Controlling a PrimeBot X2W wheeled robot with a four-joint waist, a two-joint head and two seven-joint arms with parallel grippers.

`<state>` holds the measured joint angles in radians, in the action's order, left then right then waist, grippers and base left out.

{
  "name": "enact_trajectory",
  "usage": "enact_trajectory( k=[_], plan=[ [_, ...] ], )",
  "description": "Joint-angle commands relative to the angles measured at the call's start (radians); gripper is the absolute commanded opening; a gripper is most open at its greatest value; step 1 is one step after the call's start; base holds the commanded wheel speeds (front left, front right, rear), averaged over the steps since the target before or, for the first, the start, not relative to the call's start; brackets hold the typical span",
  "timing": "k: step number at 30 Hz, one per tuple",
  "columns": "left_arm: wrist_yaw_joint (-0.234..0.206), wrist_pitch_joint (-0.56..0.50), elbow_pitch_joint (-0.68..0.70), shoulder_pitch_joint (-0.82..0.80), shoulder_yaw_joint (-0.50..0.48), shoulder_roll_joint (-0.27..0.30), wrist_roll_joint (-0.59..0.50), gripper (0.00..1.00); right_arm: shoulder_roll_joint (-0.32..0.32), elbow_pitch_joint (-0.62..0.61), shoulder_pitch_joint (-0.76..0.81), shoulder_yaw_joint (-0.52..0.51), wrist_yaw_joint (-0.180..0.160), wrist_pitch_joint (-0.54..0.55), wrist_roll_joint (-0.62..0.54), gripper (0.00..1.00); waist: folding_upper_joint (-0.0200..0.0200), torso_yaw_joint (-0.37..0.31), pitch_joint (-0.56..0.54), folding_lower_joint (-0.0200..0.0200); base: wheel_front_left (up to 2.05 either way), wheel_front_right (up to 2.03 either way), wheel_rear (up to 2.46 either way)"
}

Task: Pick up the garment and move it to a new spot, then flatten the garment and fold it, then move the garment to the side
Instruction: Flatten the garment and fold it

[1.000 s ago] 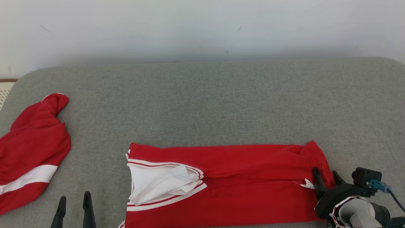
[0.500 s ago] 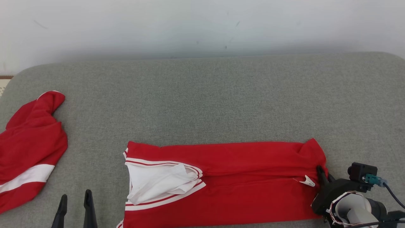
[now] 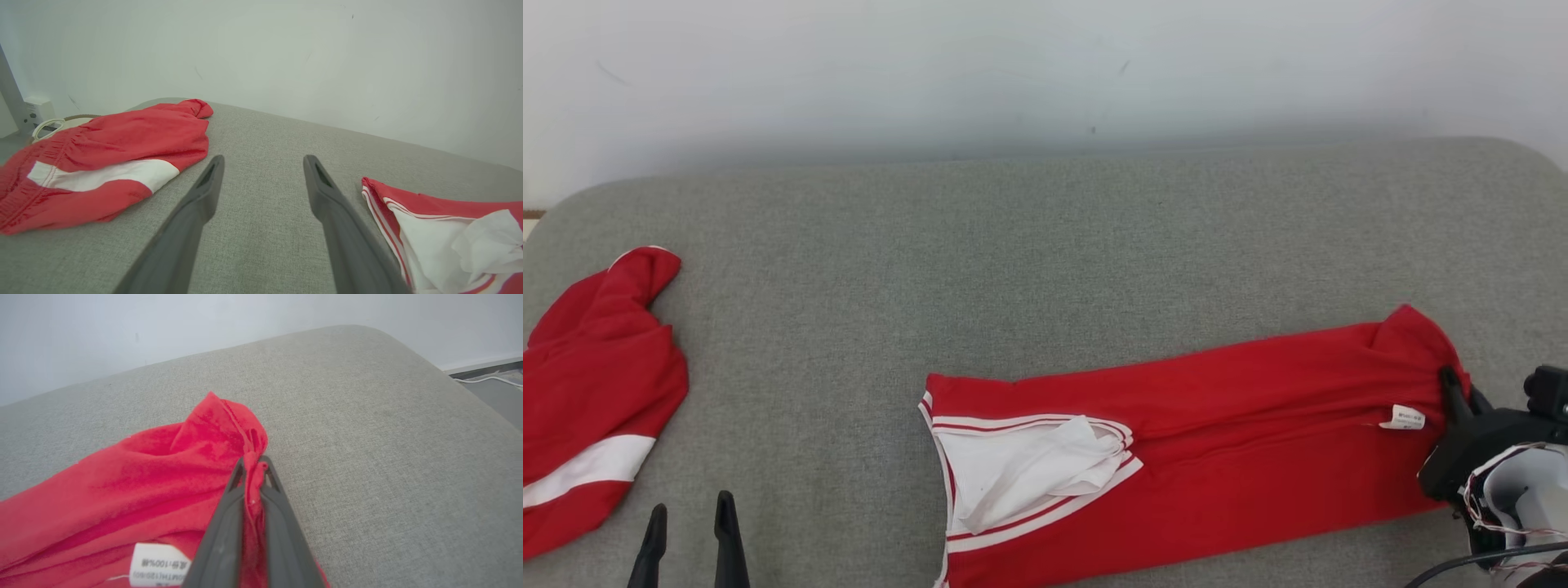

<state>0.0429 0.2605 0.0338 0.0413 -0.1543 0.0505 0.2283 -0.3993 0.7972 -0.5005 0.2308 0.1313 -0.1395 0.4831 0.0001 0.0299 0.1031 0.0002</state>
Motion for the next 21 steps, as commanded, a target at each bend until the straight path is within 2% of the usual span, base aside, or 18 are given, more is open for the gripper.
enact_trajectory(
  k=[1,6,15,21],
  plan=[
    [-0.001,0.003,-0.005,0.003,-0.008,0.000,-0.011,1.00,-0.006,-0.007,-0.002,0.001,-0.001,0.004,0.000,0.00,-0.0001,-0.007,-0.010,-0.0002,0.00,0.00,0.00],
    [-0.006,0.003,-0.016,0.021,-0.028,0.000,-0.037,1.00,0.019,-0.108,0.028,0.038,-0.001,0.049,0.095,0.00,-0.0001,-0.022,-0.043,-0.0002,0.00,0.00,0.00],
    [-0.005,0.003,-0.029,0.042,-0.039,0.000,-0.041,1.00,0.027,-0.413,0.117,0.181,-0.001,0.181,0.337,0.00,-0.0001,-0.033,-0.088,-0.0002,0.00,0.00,0.00],
    [-0.001,0.003,-0.038,0.041,-0.036,0.000,-0.039,1.00,0.037,-0.545,0.135,0.251,-0.001,0.233,0.433,0.00,-0.0001,-0.021,-0.097,-0.0002,0.00,0.00,0.00]
  ],
)
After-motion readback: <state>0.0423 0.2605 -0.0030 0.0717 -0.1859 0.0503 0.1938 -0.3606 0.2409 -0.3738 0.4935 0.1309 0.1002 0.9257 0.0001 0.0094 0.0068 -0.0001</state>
